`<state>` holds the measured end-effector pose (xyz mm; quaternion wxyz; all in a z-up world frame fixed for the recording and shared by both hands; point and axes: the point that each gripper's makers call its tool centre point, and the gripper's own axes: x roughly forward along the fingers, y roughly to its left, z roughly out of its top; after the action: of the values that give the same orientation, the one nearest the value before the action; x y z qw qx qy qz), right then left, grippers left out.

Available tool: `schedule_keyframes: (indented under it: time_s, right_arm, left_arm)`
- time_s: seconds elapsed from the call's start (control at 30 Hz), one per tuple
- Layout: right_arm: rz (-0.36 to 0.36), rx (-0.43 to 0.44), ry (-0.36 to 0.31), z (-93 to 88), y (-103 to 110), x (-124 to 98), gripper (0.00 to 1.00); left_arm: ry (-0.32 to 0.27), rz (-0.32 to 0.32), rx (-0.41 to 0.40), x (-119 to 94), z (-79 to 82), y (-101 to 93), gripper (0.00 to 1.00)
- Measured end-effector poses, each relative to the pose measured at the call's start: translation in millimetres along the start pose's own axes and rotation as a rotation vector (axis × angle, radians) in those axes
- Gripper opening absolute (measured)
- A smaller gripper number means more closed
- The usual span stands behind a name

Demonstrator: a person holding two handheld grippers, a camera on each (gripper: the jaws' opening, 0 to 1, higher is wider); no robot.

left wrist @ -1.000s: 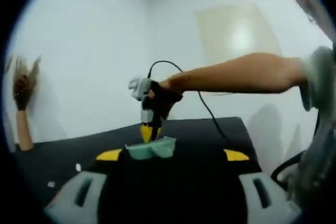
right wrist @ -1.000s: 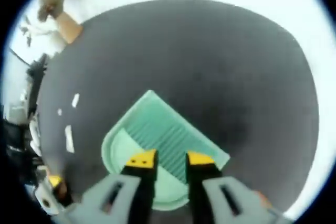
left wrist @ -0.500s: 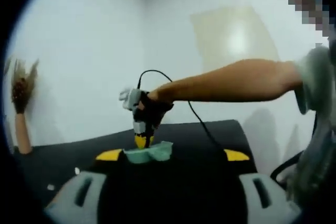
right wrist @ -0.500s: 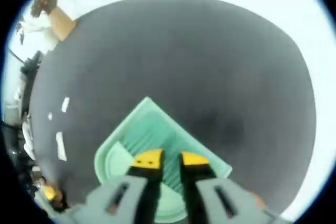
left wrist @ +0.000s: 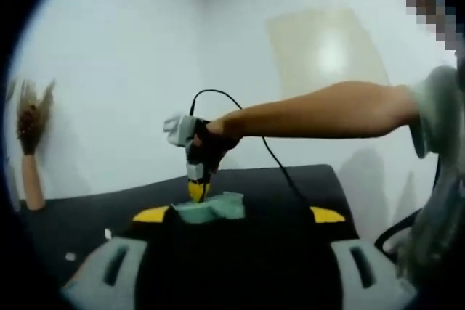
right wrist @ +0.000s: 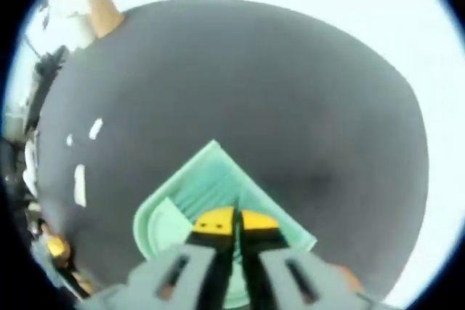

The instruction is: Pick up the broom and sweep the trash on the tabletop into the dustpan.

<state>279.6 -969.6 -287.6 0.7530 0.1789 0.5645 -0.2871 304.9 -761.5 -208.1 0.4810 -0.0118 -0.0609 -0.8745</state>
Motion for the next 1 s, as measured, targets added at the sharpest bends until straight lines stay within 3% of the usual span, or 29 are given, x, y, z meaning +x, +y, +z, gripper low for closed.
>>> schedule_keyframes:
  time_s: [0.03,0.13,0.37,0.63,0.7,0.87,1.0]
  right_arm:
    - [0.001,0.01,0.011,0.3,-0.4,-1.0,0.0]
    - [-0.008,-0.133,-0.012,7.9,-2.5,-2.2,0.0]
    - [0.029,-0.342,-0.019,6.7,9.0,-13.4,0.0]
    - [0.061,-0.609,-0.119,6.1,23.7,-22.1,0.01]
    - [0.079,-0.68,-0.171,7.4,32.2,-24.8,0.01]
    - [0.111,-0.937,-0.206,-8.4,49.8,-34.5,0.01]
    - [0.12,-1.02,-0.249,-15.8,58.4,-42.7,0.01]
  left_arm:
    - [-0.002,0.0,-0.003,0.0,0.3,0.2,0.75]
    - [-0.013,0.006,-0.016,-0.9,2.6,2.5,0.75]
    - [-0.003,0.019,-0.024,-0.9,0.2,6.3,0.74]
    - [-0.035,0.025,-0.061,-3.3,6.3,9.8,0.74]
    - [-0.044,0.028,-0.074,-3.9,8.0,11.7,0.74]
    - [-0.081,0.009,-0.14,-6.0,16.1,10.1,0.71]
    - [-0.085,0.029,-0.16,-7.2,16.1,13.1,0.66]
